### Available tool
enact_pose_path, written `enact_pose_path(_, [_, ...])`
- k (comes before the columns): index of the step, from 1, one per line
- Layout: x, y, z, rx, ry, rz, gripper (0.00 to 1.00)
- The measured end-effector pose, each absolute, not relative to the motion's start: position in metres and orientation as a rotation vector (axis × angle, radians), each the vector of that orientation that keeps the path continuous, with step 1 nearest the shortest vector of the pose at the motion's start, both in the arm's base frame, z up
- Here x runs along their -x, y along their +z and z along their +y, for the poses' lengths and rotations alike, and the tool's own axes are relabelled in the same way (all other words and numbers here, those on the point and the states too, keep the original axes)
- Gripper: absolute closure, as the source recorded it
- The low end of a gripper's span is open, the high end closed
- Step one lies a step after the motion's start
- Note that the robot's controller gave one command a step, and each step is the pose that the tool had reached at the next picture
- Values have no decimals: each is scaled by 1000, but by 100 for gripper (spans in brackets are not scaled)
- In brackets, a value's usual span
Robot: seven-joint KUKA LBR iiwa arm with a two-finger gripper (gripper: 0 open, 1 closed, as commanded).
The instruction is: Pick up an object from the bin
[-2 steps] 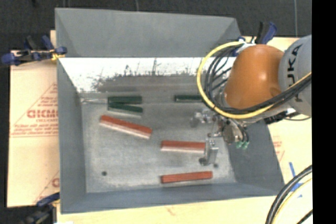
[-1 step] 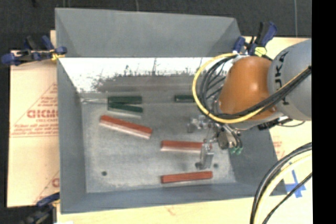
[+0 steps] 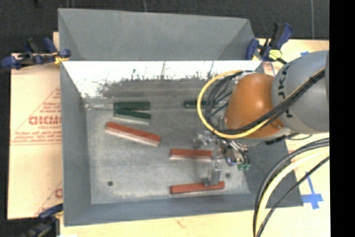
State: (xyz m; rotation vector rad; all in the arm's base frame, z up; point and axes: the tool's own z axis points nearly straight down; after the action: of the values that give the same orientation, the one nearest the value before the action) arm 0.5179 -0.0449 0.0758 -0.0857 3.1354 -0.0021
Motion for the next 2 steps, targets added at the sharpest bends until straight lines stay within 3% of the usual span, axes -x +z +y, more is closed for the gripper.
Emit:
enact_pose_path(1, [-554,72,-20,-96,0,3136,100])
enact_pose_path(2, [-554,72,-20,-95,0,3136,100])
